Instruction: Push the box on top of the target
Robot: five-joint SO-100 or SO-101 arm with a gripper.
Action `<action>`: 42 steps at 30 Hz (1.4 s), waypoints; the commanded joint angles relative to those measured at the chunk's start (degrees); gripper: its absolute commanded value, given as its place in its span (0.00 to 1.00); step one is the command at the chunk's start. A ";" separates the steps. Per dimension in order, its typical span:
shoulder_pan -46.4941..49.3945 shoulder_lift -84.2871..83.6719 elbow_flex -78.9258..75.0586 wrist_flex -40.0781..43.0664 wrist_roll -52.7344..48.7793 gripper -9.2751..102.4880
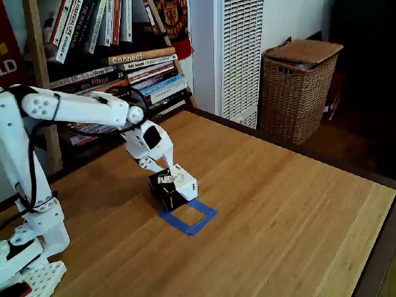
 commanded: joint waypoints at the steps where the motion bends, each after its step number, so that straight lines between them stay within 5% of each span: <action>1: 0.88 3.96 0.53 0.53 -1.58 0.08; 42: 9.49 11.87 4.66 10.02 -14.77 0.08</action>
